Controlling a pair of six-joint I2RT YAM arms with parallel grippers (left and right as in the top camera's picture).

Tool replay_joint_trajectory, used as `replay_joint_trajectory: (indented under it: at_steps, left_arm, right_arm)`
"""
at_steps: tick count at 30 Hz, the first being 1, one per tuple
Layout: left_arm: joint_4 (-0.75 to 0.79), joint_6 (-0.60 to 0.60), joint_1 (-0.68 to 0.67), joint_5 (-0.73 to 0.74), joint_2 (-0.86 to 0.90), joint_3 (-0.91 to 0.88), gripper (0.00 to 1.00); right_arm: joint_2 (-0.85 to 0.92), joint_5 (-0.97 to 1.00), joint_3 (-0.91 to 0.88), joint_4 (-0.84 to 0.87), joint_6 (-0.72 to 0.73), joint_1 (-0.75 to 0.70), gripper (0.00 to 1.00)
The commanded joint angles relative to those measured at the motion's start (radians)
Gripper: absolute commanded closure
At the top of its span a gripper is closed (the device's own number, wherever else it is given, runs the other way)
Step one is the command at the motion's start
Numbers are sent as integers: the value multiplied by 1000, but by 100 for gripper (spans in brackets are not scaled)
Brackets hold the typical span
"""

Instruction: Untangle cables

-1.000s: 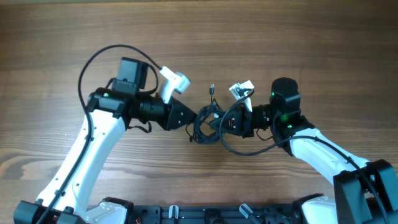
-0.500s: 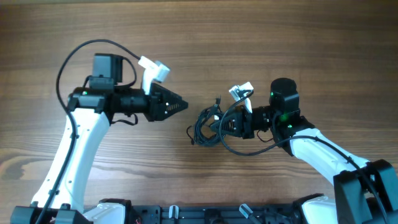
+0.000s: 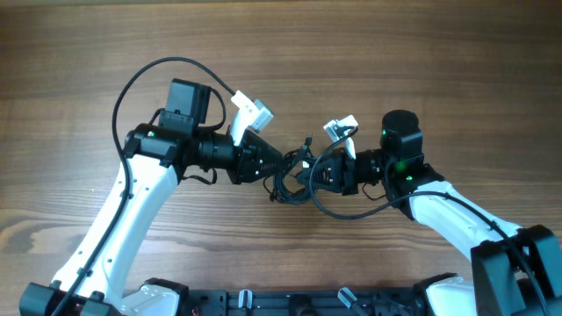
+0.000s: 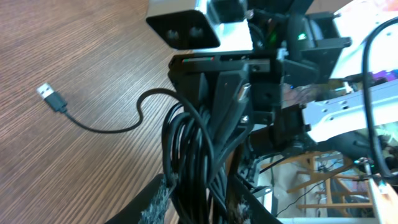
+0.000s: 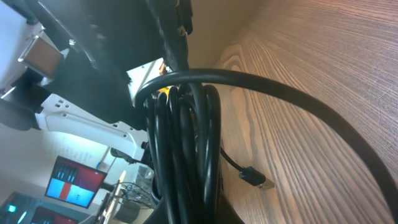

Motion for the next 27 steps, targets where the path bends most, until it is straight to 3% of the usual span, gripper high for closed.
replay_joint_trajectory:
  at_steps: [1, 9, 15, 20, 24, 25, 26, 27]
  left_arm:
    - [0, 13, -12, -67, 3, 5, 76]
    - [-7, 13, -52, -68, 10, 5, 75]
    - [-28, 2, -87, -166, 42, 4, 87]
    - [0, -56, -90, -164, 72, 5, 96]
    - [21, -80, -110, -164, 81, 5, 96]
    - [36, -103, -113, -165, 81, 5, 96]
    - [56, -140, -113, -168, 81, 5, 96]
    - [88, -204, -109, -187, 81, 5, 96]
  right_arm:
    - [-2, -28, 5, 2, -21, -2, 96]
    - [-2, -43, 5, 3, -21, -2, 96]
    - [-2, -47, 5, 7, -22, -2, 96]
    - [-2, -47, 5, 7, -22, -2, 95]
    - [-2, -46, 5, 7, -21, -2, 93]
    - [-2, -41, 5, 6, -21, -2, 87]
    - [-2, -33, 5, 6, -20, -2, 75]
    - [-2, -16, 5, 6, -21, -2, 51]
